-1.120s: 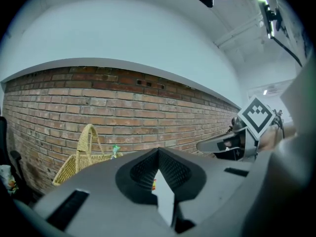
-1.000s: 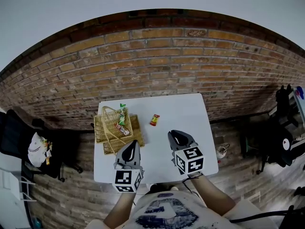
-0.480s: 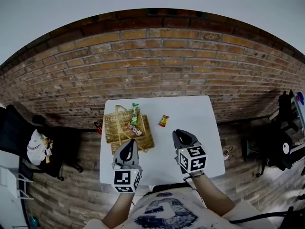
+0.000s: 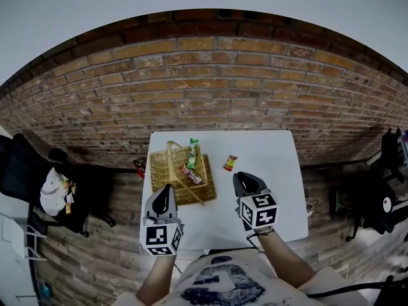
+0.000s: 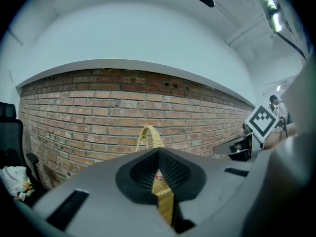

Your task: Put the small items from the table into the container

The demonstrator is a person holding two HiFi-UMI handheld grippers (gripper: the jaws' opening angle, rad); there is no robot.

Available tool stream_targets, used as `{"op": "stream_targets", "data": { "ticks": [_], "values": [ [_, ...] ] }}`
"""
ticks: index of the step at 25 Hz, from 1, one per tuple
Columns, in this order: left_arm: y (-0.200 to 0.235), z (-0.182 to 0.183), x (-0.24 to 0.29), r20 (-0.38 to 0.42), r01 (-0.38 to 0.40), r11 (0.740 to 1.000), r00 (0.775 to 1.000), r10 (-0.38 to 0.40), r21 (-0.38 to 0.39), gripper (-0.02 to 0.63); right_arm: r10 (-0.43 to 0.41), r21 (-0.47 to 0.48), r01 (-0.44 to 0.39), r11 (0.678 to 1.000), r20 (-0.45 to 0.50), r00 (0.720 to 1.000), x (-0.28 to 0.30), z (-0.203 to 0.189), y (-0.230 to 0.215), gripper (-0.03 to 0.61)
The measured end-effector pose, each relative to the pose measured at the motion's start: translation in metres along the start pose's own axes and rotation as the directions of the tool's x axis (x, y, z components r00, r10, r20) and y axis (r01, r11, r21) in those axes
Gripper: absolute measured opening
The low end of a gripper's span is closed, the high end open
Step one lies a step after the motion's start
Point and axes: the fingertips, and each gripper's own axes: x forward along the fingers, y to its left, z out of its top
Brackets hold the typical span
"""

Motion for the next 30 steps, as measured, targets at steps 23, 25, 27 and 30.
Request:
{"op": "stream_targets", "data": {
  "ticks": [23, 25, 27, 30],
  "values": [
    [0.046, -0.007, 0.052, -0.067, -0.088, 0.996, 0.994, 0.088, 0.012, 0.048, -0.022, 0.049, 0.028, 0.998, -0.114, 0.993, 0.083, -0.035, -0.041, 0.051],
    [0.039, -0.013, 0.042, -0.078, -0.099, 0.995, 0.992, 0.1, 0.007, 0.048, -0.021, 0.049, 0.027, 0.998, -0.117, 0.993, 0.083, -0.036, -0.042, 0.051],
    [0.033, -0.024, 0.03, -0.095, -0.118, 0.993, 0.989, 0.117, -0.005, 0.048, -0.018, 0.048, 0.024, 0.999, -0.119, 0.993, 0.083, -0.036, -0.043, 0.051],
    [0.026, -0.039, 0.02, -0.12, -0.131, 0.991, 0.984, 0.128, -0.024, 0.048, -0.009, 0.046, 0.014, 0.999, -0.12, 0.993, 0.082, -0.038, -0.043, 0.051]
  ]
}}
